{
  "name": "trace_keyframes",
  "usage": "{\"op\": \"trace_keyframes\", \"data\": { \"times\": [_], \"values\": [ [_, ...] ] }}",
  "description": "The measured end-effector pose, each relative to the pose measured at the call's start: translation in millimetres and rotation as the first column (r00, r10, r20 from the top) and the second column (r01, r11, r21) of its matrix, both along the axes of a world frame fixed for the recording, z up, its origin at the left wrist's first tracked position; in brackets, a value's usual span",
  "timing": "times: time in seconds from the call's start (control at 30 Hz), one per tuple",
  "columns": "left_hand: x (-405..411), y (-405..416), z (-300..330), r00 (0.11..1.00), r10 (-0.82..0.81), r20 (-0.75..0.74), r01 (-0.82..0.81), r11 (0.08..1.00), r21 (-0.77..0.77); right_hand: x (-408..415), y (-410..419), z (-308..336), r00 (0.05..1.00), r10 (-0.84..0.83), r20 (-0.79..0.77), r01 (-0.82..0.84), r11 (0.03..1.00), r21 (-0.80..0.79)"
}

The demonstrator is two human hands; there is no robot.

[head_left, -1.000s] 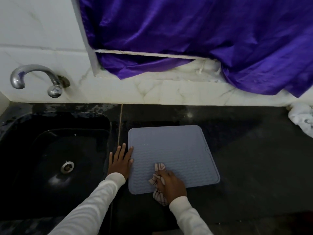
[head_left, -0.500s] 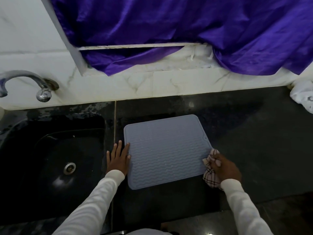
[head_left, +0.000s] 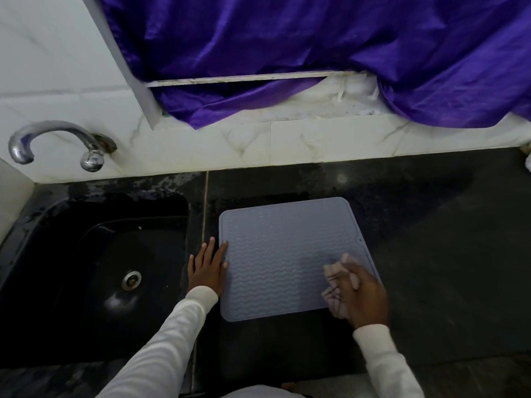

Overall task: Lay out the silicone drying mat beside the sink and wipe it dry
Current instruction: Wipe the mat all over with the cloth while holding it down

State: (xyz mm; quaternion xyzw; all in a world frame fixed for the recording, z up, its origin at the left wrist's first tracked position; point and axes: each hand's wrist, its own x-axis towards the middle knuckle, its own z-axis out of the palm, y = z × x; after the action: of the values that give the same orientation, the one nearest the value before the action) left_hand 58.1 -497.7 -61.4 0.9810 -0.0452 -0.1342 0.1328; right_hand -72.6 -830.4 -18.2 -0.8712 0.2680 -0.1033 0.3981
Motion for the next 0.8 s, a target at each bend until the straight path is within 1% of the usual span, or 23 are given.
{"op": "trace_keyframes", "data": {
  "times": [0.07,0.1,0.17,0.23,0.3,0.33,0.37,0.43,0.53,0.57,0.6,0.63,0.73,0.8],
  "values": [
    [0,-2,0,1.0,0.017,0.005,-0.017,1.0,0.005,8,40,3,0.987,0.155,0.036,-0.158,0.982,0.1],
    [-1,-2,-1,1.0,0.024,0.007,-0.024,1.0,0.004,12,64,5,0.967,0.249,0.045,-0.253,0.962,0.1],
    [0,-3,-1,1.0,0.021,0.011,-0.021,1.0,0.007,22,111,7,0.9,0.435,0.029,-0.435,0.9,0.006],
    [2,-2,-2,1.0,0.013,0.002,-0.013,1.0,0.006,22,145,2,0.801,0.598,-0.026,-0.598,0.797,-0.086],
    [3,1,-3,1.0,0.007,-0.007,-0.007,1.0,-0.011,18,156,-10,0.731,0.682,-0.033,-0.667,0.704,-0.243],
    [4,2,-3,1.0,0.004,-0.005,-0.004,1.0,-0.017,15,153,-16,0.715,0.696,-0.059,-0.681,0.675,-0.283],
    [4,3,-4,1.0,0.004,-0.005,-0.004,1.0,-0.021,13,147,-21,0.717,0.69,-0.095,-0.68,0.664,-0.311],
    [4,3,-3,1.0,0.005,-0.007,-0.005,1.0,-0.023,11,129,-28,0.735,0.663,-0.142,-0.669,0.676,-0.307],
    [3,0,0,1.0,0.01,-0.014,-0.01,1.0,-0.006,11,92,-30,0.796,0.582,-0.169,-0.605,0.75,-0.269],
    [2,-1,1,1.0,0.015,-0.017,-0.015,1.0,-0.006,10,76,-28,0.801,0.558,-0.216,-0.598,0.764,-0.241],
    [3,-1,1,1.0,0.018,-0.016,-0.018,1.0,-0.008,8,59,-25,0.802,0.535,-0.267,-0.587,0.789,-0.181],
    [2,-2,2,1.0,0.022,-0.013,-0.022,1.0,-0.008,6,39,-25,0.811,0.509,-0.29,-0.561,0.816,-0.138],
    [0,-4,2,0.999,0.035,-0.003,-0.035,0.999,-0.006,-4,-19,-21,0.863,0.377,-0.336,-0.424,0.903,-0.076],
    [-1,-6,2,0.999,0.042,0.003,-0.042,0.999,-0.008,-12,-52,-17,0.881,0.297,-0.367,-0.352,0.932,-0.091]
  ]
}}
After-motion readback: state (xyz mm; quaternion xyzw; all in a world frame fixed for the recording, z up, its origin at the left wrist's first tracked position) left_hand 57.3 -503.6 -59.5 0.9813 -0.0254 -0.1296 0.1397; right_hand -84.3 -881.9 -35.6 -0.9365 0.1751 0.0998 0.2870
